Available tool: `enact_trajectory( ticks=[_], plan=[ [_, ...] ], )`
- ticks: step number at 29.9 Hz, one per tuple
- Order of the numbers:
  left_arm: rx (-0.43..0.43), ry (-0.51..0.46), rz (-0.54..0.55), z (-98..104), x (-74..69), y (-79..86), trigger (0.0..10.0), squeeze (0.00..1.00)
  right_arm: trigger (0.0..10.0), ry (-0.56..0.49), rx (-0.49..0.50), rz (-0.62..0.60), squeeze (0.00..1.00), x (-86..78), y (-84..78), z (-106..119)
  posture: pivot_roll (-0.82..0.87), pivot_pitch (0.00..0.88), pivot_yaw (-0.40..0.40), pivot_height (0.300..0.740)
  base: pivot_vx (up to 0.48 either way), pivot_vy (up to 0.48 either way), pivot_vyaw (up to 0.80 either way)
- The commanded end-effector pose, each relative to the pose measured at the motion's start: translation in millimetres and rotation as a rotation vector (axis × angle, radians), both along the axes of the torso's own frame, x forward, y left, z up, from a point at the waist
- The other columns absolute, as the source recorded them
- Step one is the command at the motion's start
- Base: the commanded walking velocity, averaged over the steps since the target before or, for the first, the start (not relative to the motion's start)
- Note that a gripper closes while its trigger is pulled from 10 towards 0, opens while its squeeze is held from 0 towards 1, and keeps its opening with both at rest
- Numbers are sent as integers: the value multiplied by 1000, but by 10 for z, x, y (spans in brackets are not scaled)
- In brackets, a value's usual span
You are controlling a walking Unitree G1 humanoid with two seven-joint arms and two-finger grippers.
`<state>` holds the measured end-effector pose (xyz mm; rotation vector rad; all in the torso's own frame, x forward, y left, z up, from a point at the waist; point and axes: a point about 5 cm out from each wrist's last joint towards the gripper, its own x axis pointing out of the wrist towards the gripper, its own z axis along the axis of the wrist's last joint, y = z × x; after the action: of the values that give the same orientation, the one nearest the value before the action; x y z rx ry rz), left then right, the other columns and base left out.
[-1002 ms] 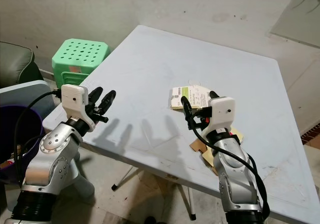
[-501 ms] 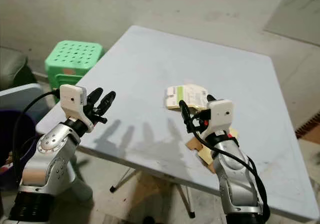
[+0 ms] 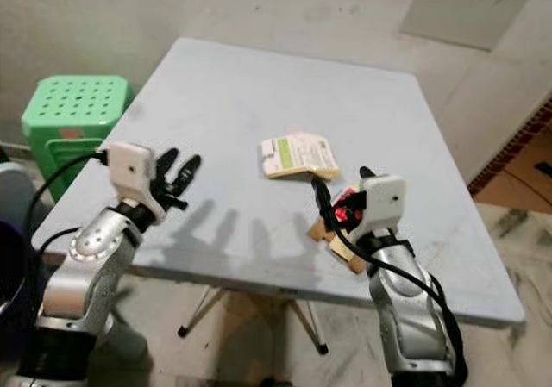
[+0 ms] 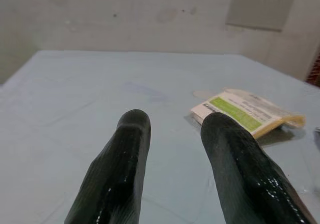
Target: Picking trash to rubbish bin
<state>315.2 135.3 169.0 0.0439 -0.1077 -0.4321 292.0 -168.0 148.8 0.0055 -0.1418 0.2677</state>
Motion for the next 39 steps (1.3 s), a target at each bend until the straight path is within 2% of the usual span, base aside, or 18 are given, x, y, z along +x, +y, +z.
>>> enact_trajectory(
  ticks=[1,5,7,14,18,27,34,39],
  plan=[
    [70,-42,-68,37,-38,-90,10000,0,10000,1,15,21,0,-12,-11,24,-7,139,-100,740,0,0,0],
    [68,-53,-96,83,-14,-122,10000,0,10000,10,6,48,0,-8,10,22,-5,143,-95,740,0,0,0],
    [97,-60,-126,87,16,-156,10000,0,10000,12,9,52,0,-8,14,19,-5,143,-95,740,0,0,0],
    [115,-51,-140,76,122,-162,10000,0,10000,25,18,92,0,-34,88,-10,-9,150,-87,740,0,0,0],
    [122,-51,-191,86,183,-222,10000,0,10000,49,66,126,0,-87,170,-46,-22,158,-76,740,0,0,0],
    [124,-65,-276,70,145,-314,10000,0,10000,109,153,190,0,-152,258,-100,-28,173,-68,740,0,0,0],
    [154,-91,-310,140,150,-326,10000,0,10000,140,313,184,0,65,352,-42,-14,204,-69,740,0,0,0],
    [161,-101,-335,186,151,-315,10000,0,10000,130,364,187,0,195,406,23,-3,226,-69,740,0,0,0]
  ],
)
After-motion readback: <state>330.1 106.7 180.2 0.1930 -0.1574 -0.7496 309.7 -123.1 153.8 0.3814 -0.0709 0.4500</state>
